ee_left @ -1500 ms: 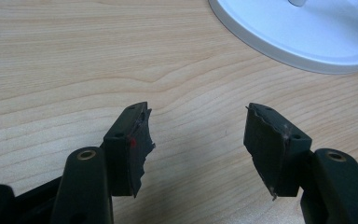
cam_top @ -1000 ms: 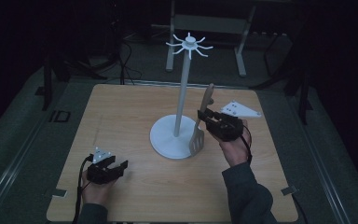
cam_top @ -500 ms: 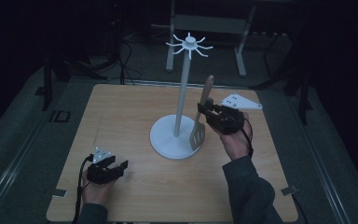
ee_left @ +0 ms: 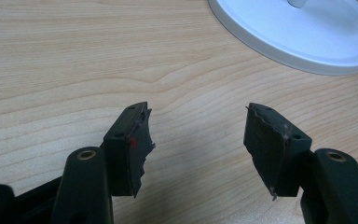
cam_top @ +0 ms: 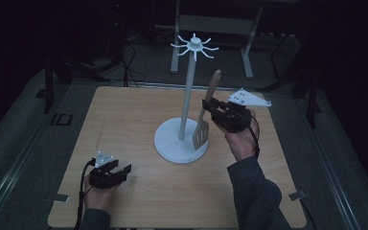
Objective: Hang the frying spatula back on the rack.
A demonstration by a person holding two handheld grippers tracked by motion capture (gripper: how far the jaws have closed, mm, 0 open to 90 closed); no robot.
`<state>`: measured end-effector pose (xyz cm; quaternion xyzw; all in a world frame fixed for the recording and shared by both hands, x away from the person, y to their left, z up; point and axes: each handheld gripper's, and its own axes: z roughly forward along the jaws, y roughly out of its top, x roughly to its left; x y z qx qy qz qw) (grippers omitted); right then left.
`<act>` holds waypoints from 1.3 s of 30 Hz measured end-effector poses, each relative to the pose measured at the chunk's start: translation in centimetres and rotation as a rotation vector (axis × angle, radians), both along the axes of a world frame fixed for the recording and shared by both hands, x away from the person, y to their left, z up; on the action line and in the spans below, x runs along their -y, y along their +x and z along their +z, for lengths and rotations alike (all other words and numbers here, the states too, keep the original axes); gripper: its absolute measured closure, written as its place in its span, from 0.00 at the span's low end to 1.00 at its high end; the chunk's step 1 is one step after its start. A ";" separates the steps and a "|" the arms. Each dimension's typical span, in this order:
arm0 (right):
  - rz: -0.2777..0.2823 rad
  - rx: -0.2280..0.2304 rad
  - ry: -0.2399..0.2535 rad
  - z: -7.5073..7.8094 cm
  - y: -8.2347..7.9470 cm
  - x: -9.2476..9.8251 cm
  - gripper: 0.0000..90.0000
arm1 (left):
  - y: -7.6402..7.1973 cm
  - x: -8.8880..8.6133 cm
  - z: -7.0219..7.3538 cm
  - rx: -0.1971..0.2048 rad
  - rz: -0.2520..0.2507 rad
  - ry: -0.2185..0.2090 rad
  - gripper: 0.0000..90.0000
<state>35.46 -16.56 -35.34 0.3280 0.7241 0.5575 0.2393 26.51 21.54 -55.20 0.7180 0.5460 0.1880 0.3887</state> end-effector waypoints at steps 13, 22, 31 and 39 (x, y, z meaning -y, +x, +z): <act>0.002 -0.004 0.014 1.3 0.5 -0.2 0.83 | 0.0 0.0 0.0 0.001 -0.001 -0.003 0.45; -0.002 0.009 -0.003 2.5 0.7 -0.3 0.83 | 0.0 0.0 0.0 -0.003 -0.002 -0.004 0.45; 0.008 -0.003 -0.009 2.9 1.1 -0.6 0.83 | 0.0 0.0 0.0 -0.003 -0.001 -0.004 0.45; 0.010 -0.008 -0.023 3.2 1.3 -1.0 0.83 | 0.0 0.0 0.0 -0.003 -0.002 -0.003 0.45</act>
